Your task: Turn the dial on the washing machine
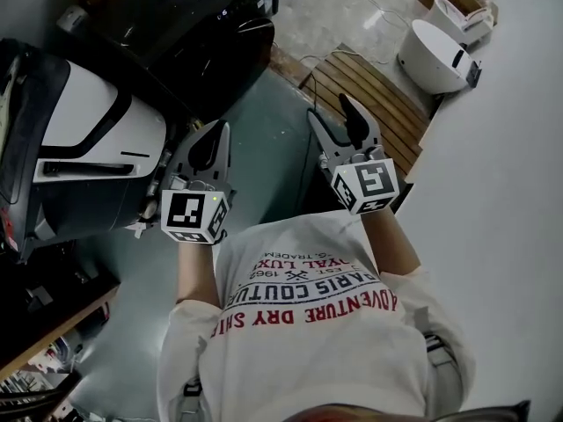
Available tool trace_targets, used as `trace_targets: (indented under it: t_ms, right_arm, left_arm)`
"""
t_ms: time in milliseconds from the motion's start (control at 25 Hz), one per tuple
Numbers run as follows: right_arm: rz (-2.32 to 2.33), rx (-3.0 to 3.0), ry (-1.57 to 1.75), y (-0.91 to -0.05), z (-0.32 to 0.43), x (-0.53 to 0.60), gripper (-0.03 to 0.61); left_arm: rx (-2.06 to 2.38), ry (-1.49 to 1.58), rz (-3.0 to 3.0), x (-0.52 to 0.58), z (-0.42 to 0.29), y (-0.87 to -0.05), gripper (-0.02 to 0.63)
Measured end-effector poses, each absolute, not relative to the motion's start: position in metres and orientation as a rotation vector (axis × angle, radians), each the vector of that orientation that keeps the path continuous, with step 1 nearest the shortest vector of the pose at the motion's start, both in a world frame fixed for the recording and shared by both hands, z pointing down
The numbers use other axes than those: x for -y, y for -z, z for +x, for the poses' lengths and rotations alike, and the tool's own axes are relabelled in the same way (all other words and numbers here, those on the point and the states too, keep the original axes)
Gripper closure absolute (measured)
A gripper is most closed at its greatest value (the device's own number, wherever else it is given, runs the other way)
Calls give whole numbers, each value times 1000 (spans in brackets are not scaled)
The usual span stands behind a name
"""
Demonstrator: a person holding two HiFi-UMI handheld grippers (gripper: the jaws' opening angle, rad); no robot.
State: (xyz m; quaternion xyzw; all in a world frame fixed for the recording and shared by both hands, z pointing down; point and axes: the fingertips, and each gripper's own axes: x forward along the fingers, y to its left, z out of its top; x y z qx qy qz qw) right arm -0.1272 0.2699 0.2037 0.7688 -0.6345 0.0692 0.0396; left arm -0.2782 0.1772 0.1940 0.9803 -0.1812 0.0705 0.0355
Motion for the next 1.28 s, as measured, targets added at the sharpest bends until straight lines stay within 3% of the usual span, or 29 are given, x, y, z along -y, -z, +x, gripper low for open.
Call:
trace_targets:
  t_ms: [600, 1280]
  right_arm:
    - [1981, 2227, -308, -221, 106, -199, 304]
    - [1652, 2244, -247, -285, 139, -20, 304]
  left_arm:
    - [925, -200, 2874, -154, -59, -197, 597]
    - [1015, -185, 2799, -35, -11, -249, 597]
